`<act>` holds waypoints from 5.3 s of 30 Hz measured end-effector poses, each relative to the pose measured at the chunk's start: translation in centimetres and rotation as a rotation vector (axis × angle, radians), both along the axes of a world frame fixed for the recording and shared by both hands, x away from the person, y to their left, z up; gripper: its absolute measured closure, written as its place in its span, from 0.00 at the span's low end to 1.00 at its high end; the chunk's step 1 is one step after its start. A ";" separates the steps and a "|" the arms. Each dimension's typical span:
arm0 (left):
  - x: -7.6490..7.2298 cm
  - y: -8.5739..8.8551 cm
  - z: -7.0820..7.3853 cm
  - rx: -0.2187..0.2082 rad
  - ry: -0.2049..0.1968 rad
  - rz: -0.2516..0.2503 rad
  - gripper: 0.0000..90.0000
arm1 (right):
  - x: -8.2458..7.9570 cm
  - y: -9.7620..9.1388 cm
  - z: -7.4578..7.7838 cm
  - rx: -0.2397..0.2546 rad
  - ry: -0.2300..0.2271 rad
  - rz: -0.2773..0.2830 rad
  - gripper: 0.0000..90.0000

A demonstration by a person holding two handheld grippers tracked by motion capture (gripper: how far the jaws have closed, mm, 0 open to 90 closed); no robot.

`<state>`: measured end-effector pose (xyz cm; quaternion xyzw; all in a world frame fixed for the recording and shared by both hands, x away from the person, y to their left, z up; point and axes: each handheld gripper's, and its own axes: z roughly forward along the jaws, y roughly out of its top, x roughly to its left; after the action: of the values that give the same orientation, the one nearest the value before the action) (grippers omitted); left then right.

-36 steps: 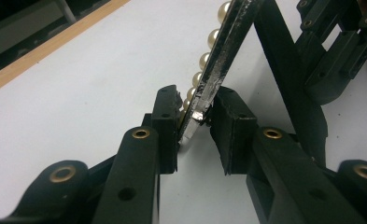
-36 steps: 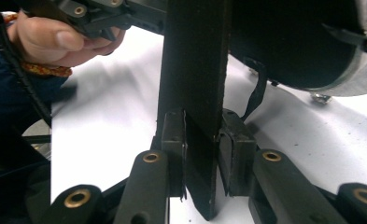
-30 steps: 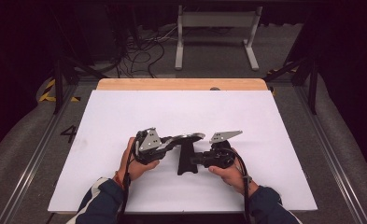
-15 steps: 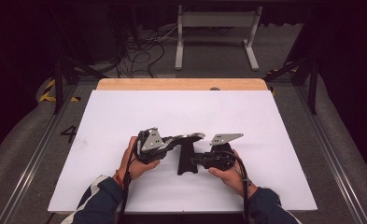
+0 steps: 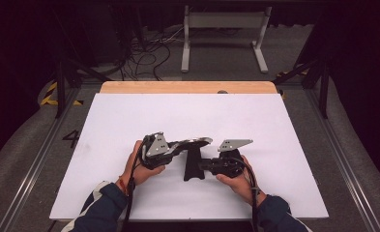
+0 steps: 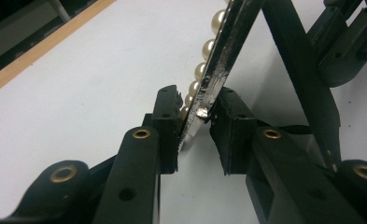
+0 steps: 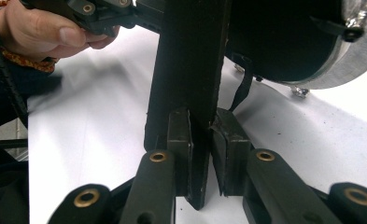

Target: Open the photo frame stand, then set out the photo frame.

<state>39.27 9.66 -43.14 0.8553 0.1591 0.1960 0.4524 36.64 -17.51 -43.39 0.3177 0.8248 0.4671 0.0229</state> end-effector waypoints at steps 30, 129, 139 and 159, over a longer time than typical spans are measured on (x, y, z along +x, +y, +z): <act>0.8 -0.6 -0.8 -0.029 0.047 0.031 0.68 | -4.3 1.8 2.0 -0.037 -0.229 -0.098 1.00; 0.1 -0.4 -1.2 0.053 0.026 0.026 0.86 | -4.6 6.5 -1.9 -0.144 -0.178 -0.191 1.00; -0.1 -0.5 -1.1 0.064 0.018 0.020 0.87 | -4.3 5.9 -2.0 -0.146 -0.180 -0.203 1.00; -0.6 -0.6 -0.9 0.074 0.012 0.014 0.86 | -3.6 4.5 -2.0 -0.146 -0.179 -0.229 1.00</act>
<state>38.66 9.09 -44.03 0.8715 0.1606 0.1996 0.4181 33.07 -12.98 -45.41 0.3642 0.8097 0.4266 0.1722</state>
